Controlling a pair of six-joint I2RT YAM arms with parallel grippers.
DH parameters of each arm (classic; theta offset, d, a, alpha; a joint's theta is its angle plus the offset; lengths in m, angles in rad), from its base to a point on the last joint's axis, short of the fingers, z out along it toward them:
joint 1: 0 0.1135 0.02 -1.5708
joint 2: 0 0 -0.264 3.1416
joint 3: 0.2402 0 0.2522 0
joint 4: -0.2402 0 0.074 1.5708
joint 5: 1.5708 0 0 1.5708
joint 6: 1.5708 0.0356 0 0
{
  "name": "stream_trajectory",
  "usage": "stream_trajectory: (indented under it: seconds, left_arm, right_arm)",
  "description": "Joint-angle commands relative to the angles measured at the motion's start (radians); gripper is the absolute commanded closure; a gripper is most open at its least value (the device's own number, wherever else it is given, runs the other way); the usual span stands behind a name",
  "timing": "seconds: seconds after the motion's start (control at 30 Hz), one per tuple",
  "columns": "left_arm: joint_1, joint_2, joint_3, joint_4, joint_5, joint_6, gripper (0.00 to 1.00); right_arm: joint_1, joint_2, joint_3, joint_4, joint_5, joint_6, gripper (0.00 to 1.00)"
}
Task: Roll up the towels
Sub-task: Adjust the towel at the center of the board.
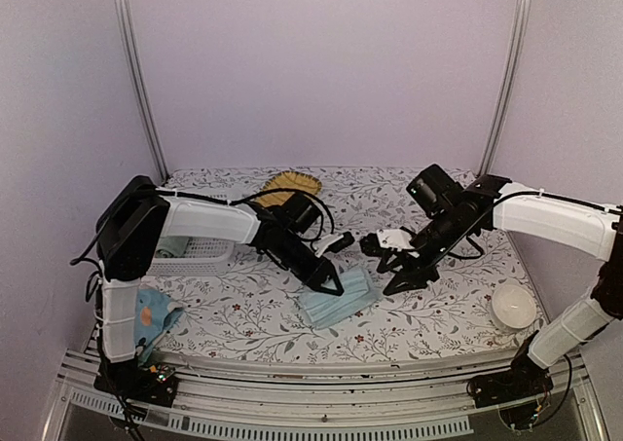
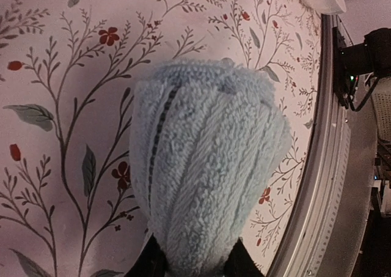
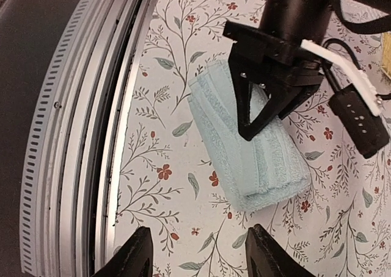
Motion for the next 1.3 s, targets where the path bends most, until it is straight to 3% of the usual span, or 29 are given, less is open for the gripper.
stream_trajectory:
  seconds: [0.0, 0.33, 0.9, 0.97, 1.17, 1.27]
  left_arm:
    - [0.017, 0.035, 0.065, -0.031, 0.195, -0.031, 0.96]
    - [0.022, 0.084, 0.105, -0.088, 0.259, -0.017, 0.97]
    - [0.045, 0.168, 0.125, -0.131, 0.321, 0.013, 0.99]
    - [0.053, 0.181, 0.135, -0.138, 0.298, 0.018, 0.94]
    - [0.056, 0.118, 0.124, -0.125, 0.156, 0.045, 0.63]
    - [0.055, 0.029, 0.048, -0.052, 0.069, 0.039, 0.56]
  right_arm:
    - [0.088, -0.023, -0.048, 0.110, 0.200, -0.047, 0.45]
    - [0.220, 0.043, -0.112, 0.279, 0.388, -0.128, 0.43]
    - [0.223, 0.261, -0.201, 0.483, 0.422, -0.195, 0.43]
    - [0.224, 0.295, -0.194, 0.472, 0.408, -0.203, 0.44]
    - [0.224, 0.383, -0.173, 0.431, 0.374, -0.207, 0.48]
    - [0.223, 0.409, -0.174, 0.432, 0.376, -0.200, 0.50]
